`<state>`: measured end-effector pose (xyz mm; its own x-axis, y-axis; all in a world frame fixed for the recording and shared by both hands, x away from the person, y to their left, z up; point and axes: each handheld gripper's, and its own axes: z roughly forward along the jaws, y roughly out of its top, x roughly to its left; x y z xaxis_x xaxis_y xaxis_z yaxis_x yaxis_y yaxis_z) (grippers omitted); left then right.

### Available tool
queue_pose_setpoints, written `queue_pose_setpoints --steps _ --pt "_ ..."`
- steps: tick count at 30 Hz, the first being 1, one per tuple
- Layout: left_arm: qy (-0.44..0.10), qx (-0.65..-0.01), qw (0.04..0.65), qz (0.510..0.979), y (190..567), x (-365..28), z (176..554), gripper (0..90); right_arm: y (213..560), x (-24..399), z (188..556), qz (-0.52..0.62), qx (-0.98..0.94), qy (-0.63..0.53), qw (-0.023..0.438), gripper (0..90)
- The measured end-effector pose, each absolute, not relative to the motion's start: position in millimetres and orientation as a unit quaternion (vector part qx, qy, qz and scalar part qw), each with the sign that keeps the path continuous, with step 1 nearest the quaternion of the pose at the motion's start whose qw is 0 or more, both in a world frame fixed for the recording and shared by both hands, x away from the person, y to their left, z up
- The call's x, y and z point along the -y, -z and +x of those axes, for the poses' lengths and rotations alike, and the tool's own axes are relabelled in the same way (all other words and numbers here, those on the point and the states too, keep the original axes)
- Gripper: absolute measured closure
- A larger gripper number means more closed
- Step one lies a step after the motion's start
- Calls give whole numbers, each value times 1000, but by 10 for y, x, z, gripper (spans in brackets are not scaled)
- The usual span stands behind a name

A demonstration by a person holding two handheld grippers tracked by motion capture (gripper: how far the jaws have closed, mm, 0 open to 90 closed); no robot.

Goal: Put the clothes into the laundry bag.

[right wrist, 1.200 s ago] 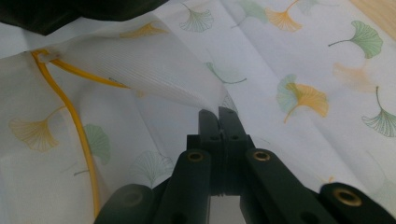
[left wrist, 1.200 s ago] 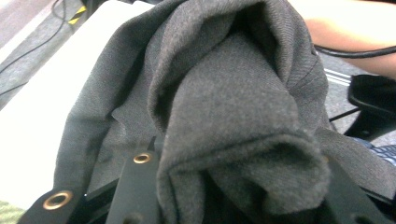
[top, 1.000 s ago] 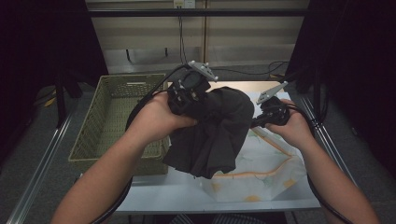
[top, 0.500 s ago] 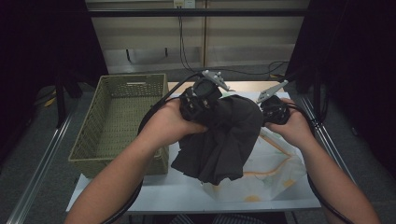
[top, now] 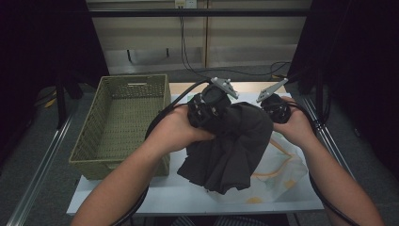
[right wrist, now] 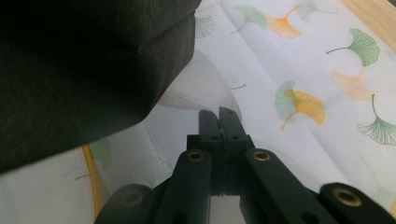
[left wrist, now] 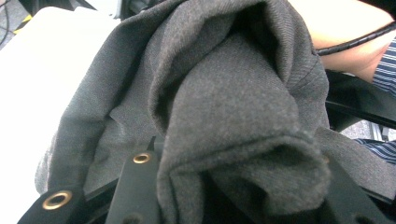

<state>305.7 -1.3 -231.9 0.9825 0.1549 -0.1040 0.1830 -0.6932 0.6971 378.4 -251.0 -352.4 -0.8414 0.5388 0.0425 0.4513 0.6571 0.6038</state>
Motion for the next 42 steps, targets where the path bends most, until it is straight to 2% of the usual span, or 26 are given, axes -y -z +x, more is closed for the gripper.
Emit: queue_pose_setpoints --steps 24,42 --pt "71 -46 376 923 2534 342 2985 579 3512 2618 3776 278 -903 -321 72 900" --pt "102 -59 306 945 2961 485 3030 572 3539 2596 3746 277 -901 -325 73 900"
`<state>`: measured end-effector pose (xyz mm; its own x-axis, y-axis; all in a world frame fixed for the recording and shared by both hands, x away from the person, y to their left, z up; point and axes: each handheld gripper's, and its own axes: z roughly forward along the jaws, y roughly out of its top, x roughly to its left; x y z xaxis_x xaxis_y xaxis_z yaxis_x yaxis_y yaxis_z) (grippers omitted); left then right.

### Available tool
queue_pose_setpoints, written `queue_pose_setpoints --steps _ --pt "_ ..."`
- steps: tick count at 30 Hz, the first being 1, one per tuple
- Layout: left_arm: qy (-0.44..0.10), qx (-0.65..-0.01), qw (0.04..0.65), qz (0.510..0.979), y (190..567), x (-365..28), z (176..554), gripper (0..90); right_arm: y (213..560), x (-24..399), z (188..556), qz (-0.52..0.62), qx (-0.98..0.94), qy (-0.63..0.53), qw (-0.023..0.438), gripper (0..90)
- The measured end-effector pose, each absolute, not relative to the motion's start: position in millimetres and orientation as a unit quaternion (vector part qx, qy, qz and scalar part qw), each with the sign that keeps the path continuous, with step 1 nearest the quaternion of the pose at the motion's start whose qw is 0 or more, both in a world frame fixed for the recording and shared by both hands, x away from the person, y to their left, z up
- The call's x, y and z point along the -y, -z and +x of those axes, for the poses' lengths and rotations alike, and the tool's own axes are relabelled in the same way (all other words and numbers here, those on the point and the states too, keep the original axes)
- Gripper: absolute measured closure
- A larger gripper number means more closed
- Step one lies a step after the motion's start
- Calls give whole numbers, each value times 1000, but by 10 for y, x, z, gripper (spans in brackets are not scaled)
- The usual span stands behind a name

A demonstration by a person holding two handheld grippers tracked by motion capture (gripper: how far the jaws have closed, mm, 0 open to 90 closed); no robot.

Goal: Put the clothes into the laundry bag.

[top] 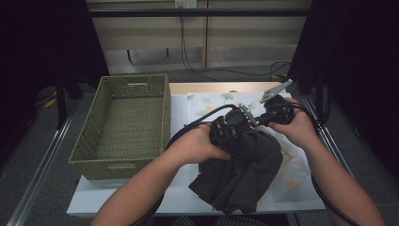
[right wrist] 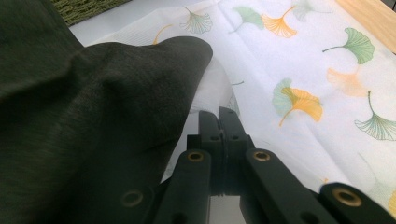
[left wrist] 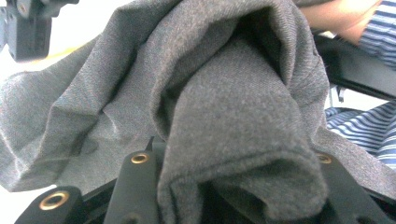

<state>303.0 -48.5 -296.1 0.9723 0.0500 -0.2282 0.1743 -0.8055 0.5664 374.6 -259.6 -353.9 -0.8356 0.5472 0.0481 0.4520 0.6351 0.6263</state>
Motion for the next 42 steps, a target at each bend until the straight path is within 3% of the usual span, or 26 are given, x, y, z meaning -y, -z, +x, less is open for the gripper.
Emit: queue_pose_setpoints --steps 25,31,38,42 --pt "110 -88 267 953 3391 714 3105 586 3448 2601 3610 265 -898 -339 87 900" --pt "97 -103 261 955 3393 748 3134 586 3392 2610 3565 259 -897 -347 90 900" --pt "35 -148 240 959 3336 760 3156 590 3327 2634 3511 259 -892 -357 94 900" --pt "33 -159 239 957 3358 780 3191 591 3273 2610 3462 250 -891 -365 101 900"
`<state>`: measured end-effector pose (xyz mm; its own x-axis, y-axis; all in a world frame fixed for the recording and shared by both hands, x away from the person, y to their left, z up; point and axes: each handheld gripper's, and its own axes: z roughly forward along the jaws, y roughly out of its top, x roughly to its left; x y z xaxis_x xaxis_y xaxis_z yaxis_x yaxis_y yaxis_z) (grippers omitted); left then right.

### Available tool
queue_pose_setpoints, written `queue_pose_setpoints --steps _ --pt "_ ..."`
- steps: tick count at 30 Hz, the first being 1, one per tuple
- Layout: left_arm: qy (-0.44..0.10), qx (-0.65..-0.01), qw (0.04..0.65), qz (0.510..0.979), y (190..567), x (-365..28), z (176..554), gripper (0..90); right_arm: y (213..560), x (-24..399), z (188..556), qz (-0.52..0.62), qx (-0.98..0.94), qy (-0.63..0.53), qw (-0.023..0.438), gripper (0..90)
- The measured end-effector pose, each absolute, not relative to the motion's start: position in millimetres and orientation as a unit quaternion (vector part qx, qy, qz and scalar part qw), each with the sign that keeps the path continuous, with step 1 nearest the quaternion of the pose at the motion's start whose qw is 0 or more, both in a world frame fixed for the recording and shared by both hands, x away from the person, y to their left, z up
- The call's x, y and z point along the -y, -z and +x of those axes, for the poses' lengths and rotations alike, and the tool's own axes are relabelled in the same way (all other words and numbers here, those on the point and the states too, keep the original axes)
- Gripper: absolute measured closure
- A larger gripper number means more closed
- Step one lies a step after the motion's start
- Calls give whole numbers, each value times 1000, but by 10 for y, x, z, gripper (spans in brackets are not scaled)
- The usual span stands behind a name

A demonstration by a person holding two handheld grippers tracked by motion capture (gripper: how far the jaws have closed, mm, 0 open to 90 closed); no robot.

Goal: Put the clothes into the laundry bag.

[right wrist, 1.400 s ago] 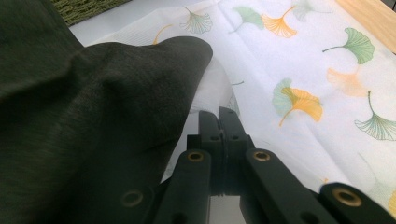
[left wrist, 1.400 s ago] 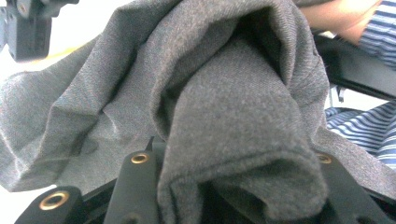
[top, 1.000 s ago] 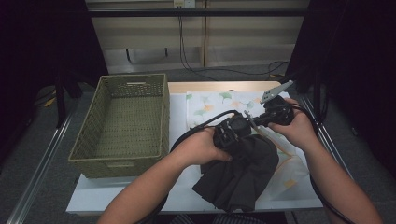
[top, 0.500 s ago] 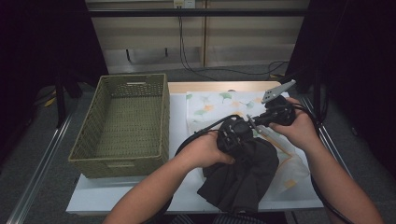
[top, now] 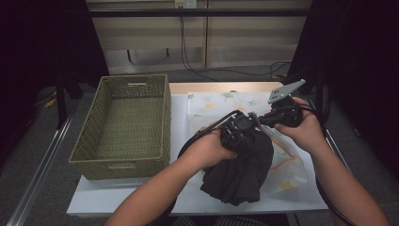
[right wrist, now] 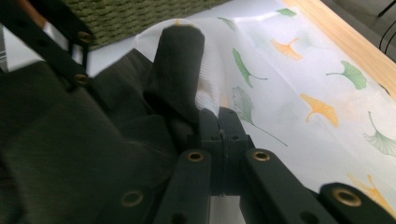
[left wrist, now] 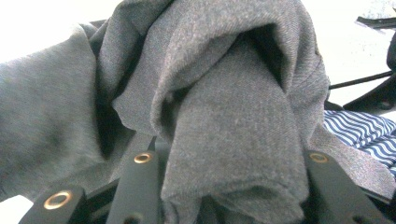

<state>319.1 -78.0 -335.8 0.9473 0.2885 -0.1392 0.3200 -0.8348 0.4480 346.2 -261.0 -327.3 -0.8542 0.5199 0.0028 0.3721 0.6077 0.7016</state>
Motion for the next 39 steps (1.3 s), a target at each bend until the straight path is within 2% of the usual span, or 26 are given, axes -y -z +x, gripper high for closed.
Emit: queue_pose_setpoints --steps 6,35,39 --pt "42 -176 239 954 3452 836 3245 590 3204 2600 3445 243 -888 -379 98 900" --pt "-7 -255 282 925 3482 761 3487 589 3032 2637 3174 218 -878 -415 98 900" --pt "-16 -248 285 926 3437 728 3510 589 3047 2661 3171 220 -875 -422 87 900"
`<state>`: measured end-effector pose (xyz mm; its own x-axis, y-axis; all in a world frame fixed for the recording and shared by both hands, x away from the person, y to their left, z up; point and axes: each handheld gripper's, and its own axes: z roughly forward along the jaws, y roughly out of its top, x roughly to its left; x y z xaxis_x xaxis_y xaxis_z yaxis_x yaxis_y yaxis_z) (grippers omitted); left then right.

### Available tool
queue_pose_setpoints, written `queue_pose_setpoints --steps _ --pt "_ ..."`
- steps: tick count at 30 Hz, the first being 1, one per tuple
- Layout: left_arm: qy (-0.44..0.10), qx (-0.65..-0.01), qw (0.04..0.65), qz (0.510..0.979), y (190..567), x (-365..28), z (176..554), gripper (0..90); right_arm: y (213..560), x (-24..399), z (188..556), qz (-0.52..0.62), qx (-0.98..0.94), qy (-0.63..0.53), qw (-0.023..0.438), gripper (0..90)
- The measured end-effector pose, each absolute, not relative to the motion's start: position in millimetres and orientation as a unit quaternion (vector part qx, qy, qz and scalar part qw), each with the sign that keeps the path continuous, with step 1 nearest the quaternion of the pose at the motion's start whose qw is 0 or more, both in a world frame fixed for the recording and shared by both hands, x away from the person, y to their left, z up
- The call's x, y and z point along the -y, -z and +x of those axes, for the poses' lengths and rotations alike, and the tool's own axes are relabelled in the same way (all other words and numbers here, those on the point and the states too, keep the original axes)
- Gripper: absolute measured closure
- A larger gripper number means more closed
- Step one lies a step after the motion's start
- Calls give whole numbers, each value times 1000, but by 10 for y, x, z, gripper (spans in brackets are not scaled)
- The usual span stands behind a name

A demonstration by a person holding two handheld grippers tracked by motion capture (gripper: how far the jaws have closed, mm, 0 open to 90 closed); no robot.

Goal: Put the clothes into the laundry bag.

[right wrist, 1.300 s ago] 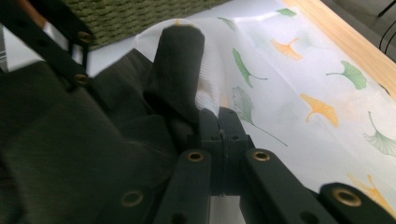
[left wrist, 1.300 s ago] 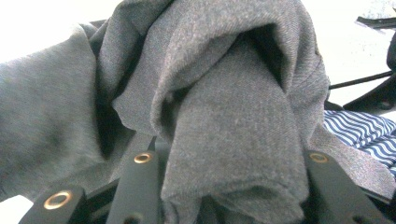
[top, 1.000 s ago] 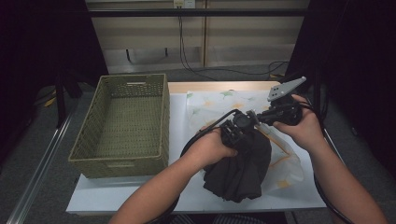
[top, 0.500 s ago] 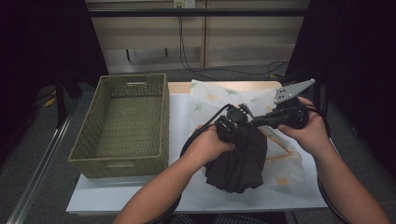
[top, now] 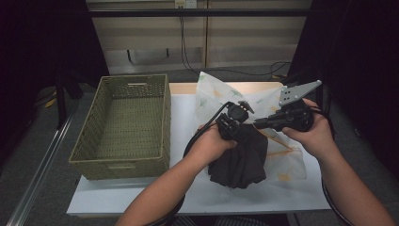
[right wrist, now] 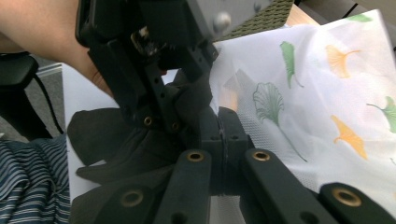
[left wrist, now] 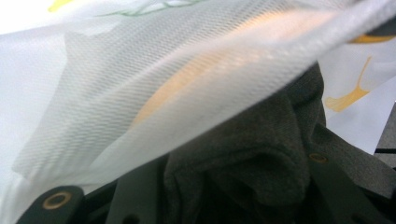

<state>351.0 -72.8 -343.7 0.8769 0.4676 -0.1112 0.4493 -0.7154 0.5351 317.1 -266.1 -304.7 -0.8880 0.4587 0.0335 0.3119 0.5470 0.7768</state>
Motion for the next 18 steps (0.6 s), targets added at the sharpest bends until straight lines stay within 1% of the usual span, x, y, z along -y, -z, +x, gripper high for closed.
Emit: queue_pose_setpoints --steps 4,7,13,14,18 --pt "-32 -260 298 918 3399 720 3497 589 3033 2665 3155 215 -874 -428 88 900" --pt "-48 -251 306 917 3339 698 3461 589 2995 2658 3139 211 -872 -432 88 900" --pt "-43 -248 322 913 3283 658 3436 589 2934 2650 3117 206 -870 -439 83 900" --pt "-42 -258 329 907 3294 666 3431 588 2933 2644 3116 204 -871 -440 85 900" --pt "-57 -262 335 903 3378 688 3475 589 2977 2619 3143 210 -872 -435 84 900"
